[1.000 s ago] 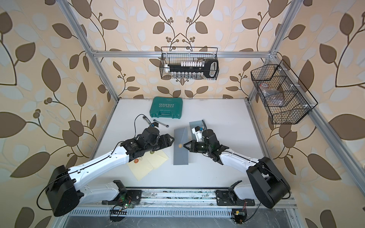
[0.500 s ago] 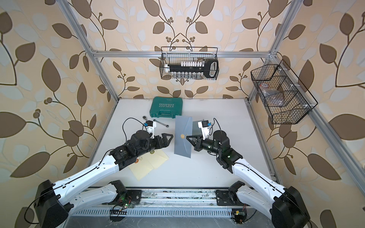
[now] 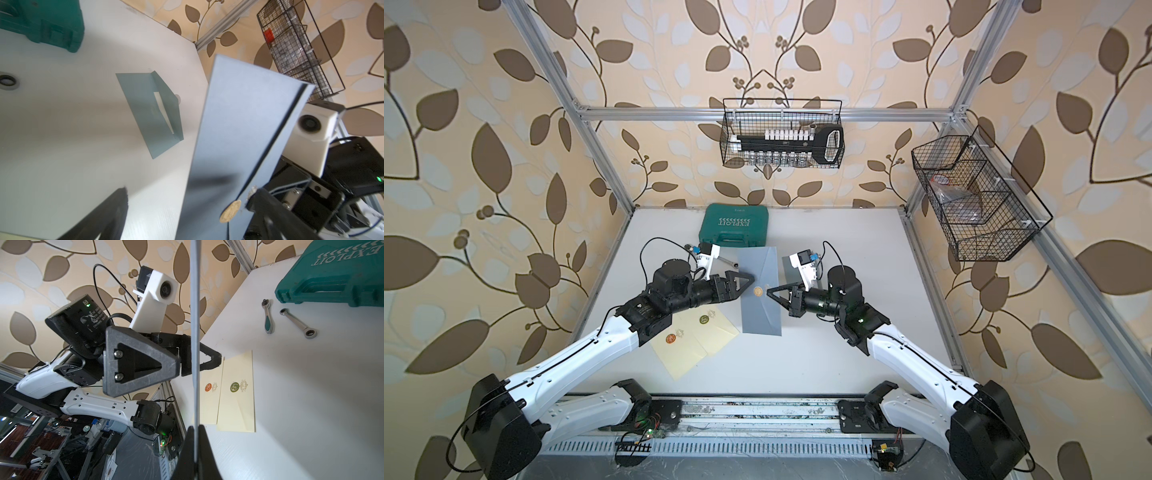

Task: Open the envelope
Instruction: Pick up the envelope from the center of the board.

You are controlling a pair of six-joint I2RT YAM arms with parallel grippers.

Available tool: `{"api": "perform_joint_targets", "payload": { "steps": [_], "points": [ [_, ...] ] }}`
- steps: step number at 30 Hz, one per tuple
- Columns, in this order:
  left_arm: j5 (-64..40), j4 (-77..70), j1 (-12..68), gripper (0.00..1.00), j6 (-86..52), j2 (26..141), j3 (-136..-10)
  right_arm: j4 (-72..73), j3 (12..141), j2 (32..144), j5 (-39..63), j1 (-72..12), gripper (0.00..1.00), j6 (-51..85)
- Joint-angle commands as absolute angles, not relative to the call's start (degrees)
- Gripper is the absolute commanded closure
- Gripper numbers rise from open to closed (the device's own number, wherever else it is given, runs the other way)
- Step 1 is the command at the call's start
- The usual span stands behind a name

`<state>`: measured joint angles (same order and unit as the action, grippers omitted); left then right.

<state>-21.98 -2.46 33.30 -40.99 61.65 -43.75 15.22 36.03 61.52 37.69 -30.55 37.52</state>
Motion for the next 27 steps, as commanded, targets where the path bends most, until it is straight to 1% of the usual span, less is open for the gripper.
{"api": "perform_joint_targets", "payload": {
  "steps": [1, 6, 13, 16, 20, 27],
  "points": [
    [-26.5, -6.6, 32.7, 0.06, -42.0, 62.3, -45.0, 17.3, 38.0, 62.3, 41.2, -30.9, 1.00, 39.4],
    [-28.9, -10.3, 32.6, 0.11, -44.5, 64.0, -44.5, 18.3, 37.9, 62.7, 42.4, -30.9, 1.00, 40.3],
    [-31.2, -11.5, 32.4, 0.17, -45.3, 64.9, -45.2, 19.5, 37.8, 63.8, 43.0, -30.8, 1.00, 41.7],
    [-31.5, -11.6, 32.2, 0.23, -45.5, 64.4, -45.0, 21.7, 37.1, 64.7, 43.4, -30.7, 0.99, 43.6],
    [-31.9, -11.8, 31.7, 0.28, -45.6, 63.3, -44.7, 23.5, 36.2, 65.1, 43.5, -29.6, 0.99, 45.4],
    [-33.7, -13.0, 31.1, 0.36, -45.9, 61.6, -44.9, 27.4, 35.3, 66.4, 49.0, -26.1, 0.99, 48.1]
  ]
}}
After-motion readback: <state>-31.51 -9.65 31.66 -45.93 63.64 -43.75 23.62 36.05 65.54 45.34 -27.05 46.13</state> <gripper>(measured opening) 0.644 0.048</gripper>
